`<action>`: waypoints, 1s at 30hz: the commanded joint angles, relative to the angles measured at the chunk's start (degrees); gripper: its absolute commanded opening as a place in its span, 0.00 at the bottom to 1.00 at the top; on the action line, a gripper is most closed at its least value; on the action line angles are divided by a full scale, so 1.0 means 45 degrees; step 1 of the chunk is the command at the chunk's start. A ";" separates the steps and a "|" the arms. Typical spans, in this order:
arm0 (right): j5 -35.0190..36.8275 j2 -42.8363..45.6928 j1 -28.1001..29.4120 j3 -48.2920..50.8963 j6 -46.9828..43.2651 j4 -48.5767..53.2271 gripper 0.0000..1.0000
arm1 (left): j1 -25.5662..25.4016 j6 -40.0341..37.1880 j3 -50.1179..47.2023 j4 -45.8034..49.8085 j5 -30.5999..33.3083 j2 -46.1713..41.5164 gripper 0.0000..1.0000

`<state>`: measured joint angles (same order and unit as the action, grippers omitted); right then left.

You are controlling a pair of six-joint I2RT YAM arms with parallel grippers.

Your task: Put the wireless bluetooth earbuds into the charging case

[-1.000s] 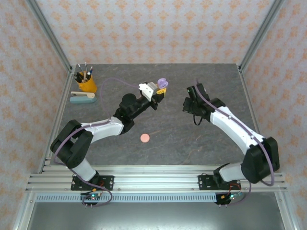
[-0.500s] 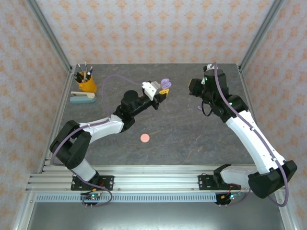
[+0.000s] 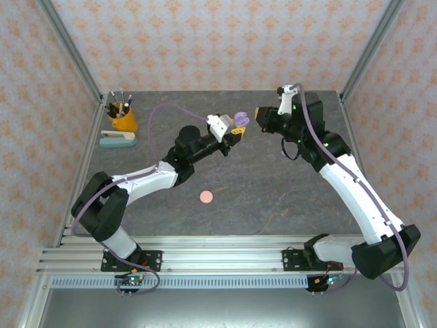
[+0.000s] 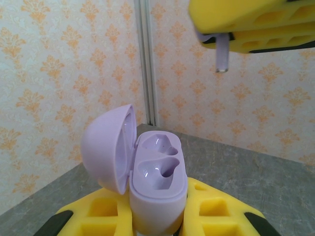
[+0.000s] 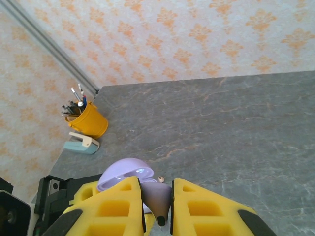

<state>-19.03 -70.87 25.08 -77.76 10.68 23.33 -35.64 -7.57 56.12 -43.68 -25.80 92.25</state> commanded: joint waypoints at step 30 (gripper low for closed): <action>-0.1379 -0.0647 0.0601 -0.0008 -0.0468 -0.1045 0.14 | -0.0206 -0.0133 0.0694 0.0058 -0.0458 -0.0269 0.00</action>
<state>-24.43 -74.19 27.38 -78.46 8.93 20.12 -36.07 -7.57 57.34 -42.78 -26.85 92.25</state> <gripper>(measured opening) 0.149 0.192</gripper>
